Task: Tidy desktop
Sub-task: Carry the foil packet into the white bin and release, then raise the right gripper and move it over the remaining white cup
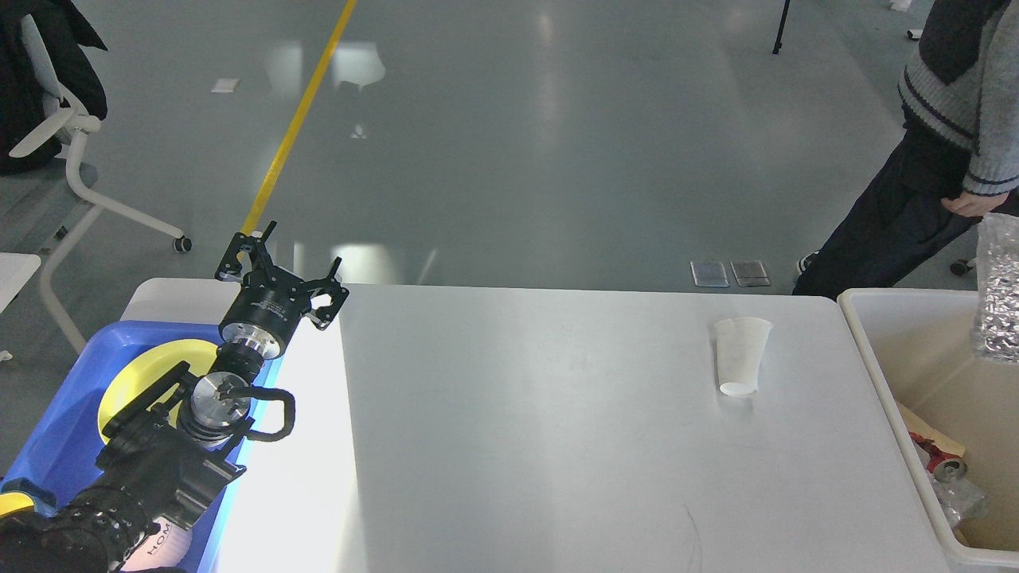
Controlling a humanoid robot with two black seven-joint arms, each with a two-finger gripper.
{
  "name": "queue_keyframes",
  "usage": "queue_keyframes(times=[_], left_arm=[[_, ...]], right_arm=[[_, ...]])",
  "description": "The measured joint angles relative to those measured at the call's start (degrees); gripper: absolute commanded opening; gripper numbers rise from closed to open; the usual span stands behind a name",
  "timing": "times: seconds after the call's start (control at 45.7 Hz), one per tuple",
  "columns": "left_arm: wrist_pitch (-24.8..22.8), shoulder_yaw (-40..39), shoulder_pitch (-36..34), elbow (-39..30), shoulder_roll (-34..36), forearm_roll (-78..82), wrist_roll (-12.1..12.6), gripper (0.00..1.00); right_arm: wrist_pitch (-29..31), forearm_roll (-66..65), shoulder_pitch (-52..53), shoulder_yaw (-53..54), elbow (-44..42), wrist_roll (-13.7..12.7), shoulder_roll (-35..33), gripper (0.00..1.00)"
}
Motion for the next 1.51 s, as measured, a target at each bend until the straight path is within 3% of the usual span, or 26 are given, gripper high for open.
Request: queue_keyframes(times=[0.175, 0.306, 0.547, 0.788, 0.81, 0.854, 1.292, 1.511], left_arm=[[0.00, 0.00, 0.00, 0.00, 0.00, 0.01, 0.00, 0.98], [0.00, 0.00, 0.00, 0.00, 0.00, 0.01, 0.00, 0.98], [0.00, 0.00, 0.00, 0.00, 0.00, 0.00, 0.00, 0.98], [0.00, 0.00, 0.00, 0.00, 0.00, 0.01, 0.00, 0.98], [0.00, 0.00, 0.00, 0.00, 0.00, 0.00, 0.00, 0.98], [0.00, 0.00, 0.00, 0.00, 0.00, 0.00, 0.00, 0.98], [0.01, 0.00, 0.00, 0.00, 0.01, 0.00, 0.00, 0.98], [0.01, -0.03, 0.00, 0.00, 0.01, 0.00, 0.00, 0.98]], right_arm=[[-5.00, 0.02, -16.64, 13.38, -9.52, 0.03, 3.05, 0.00], [-8.80, 0.03, -24.29, 18.89, -11.64, 0.03, 5.96, 0.00], [-15.70, 0.04, -29.70, 20.31, -12.66, -0.07, 11.36, 0.00], [-16.51, 0.05, -31.42, 19.67, -20.51, -0.24, 18.34, 0.00], [-16.48, 0.06, -31.82, 19.62, -21.35, -0.26, 18.96, 0.08], [-16.38, 0.11, -32.79, 19.55, -23.08, -0.35, 20.27, 1.00], [-15.92, 1.20, -33.63, 16.02, -27.18, -0.93, 22.47, 1.00], [-14.90, 1.33, -26.24, 15.59, -30.37, -0.95, 22.39, 1.00]])
